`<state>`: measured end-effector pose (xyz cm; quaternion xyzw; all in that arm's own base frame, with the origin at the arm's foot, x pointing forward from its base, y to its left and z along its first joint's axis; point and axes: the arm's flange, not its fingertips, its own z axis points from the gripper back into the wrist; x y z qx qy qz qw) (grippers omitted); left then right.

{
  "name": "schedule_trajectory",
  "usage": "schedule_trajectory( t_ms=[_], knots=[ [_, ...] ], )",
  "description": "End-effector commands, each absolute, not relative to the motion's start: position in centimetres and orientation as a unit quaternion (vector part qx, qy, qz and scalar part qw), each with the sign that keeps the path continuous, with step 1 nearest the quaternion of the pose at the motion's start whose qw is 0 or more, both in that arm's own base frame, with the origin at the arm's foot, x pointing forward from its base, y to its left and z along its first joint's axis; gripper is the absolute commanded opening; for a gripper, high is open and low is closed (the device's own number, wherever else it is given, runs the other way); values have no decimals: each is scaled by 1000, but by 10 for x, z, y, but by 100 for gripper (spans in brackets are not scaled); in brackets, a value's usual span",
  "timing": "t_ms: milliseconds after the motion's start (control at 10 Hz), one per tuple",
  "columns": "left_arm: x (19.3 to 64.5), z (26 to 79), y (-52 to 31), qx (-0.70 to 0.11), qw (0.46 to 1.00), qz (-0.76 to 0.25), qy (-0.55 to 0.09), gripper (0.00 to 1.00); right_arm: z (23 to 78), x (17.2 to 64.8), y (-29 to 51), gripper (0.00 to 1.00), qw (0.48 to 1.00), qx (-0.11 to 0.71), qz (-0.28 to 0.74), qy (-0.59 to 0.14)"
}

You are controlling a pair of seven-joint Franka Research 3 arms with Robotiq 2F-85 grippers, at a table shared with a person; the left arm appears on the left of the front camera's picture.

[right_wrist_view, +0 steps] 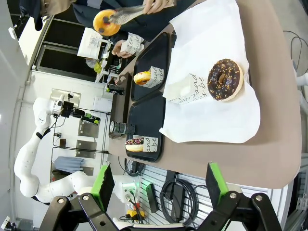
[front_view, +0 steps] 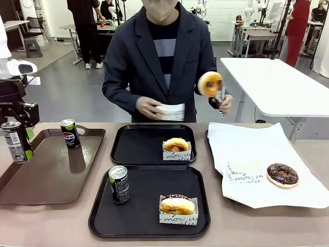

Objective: Set up donuts and drinks on trays.
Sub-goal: Pick up one Pepsi coke from the Handle tray and place it on the Flat Tray without a Pepsi coke.

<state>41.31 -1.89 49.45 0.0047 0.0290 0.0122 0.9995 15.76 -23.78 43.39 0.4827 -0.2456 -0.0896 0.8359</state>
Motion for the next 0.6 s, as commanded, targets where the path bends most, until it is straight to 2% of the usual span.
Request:
schedule_trajectory(
  t_ms=[0, 300, 500],
  knots=[
    [413, 503, -42, -7, 1000, 7, 1, 57, 436, 161, -239, 100, 826, 493, -84, -259],
    [452, 516, -109, -6, 1000, -18, -20, 57, 436, 161, -239, 100, 826, 493, -84, -259],
    [472, 502, -148, -18, 999, -37, -33, 57, 436, 161, -239, 100, 826, 493, -84, -259]
  ],
)
